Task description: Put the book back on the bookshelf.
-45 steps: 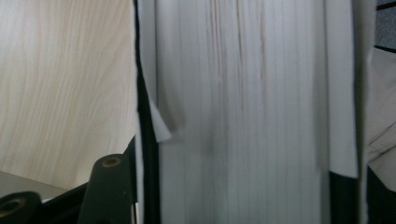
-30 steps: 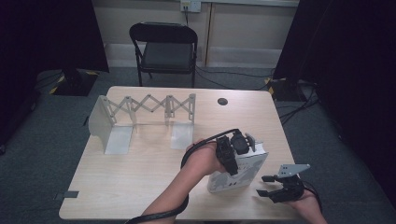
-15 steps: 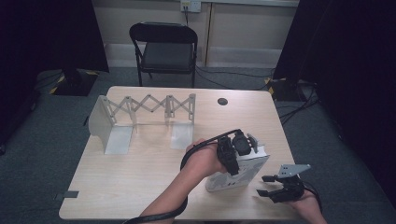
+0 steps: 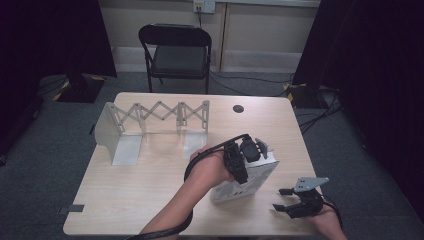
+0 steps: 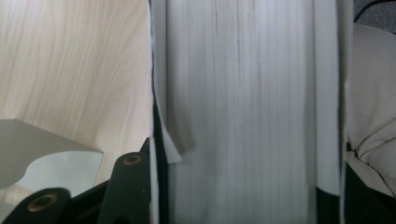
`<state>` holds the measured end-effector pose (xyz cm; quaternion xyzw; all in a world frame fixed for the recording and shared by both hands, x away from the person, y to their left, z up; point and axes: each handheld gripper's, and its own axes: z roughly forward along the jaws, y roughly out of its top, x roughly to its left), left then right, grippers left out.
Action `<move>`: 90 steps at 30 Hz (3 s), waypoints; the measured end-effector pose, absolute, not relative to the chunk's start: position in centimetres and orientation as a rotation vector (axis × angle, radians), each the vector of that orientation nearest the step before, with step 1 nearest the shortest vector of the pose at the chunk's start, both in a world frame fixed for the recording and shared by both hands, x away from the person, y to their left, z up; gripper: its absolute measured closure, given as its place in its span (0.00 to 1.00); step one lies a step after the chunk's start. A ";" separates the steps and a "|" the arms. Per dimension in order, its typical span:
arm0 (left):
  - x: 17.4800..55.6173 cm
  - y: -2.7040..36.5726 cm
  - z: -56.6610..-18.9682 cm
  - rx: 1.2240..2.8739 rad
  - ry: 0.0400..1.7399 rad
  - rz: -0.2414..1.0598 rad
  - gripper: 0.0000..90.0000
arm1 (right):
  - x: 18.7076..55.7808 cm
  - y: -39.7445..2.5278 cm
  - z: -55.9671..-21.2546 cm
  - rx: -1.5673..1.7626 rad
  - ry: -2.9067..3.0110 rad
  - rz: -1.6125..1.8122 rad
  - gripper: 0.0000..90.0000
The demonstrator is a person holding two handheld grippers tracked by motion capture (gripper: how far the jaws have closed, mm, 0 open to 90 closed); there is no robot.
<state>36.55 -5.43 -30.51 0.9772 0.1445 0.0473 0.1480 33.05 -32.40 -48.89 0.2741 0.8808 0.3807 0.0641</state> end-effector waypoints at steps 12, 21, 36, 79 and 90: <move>36.9 -3.3 -29.4 2.783 0.485 0.164 0.59 | 33.0 -31.7 -49.6 0.778 2.573 1.119 0.28; 37.3 -1.6 -29.0 2.767 0.567 0.176 0.59 | 33.0 -31.7 -49.8 0.828 2.536 1.116 0.19; 37.9 1.1 -28.8 2.759 0.665 0.190 0.59 | 33.1 -31.7 -49.8 0.831 2.539 1.120 0.18; 38.2 6.0 -28.7 2.723 0.811 0.175 0.59 | 33.1 -31.7 -49.8 0.832 2.540 1.120 0.18; 38.5 7.6 -29.0 2.706 0.874 0.168 0.59 | 33.1 -31.7 -49.8 0.834 2.540 1.119 0.18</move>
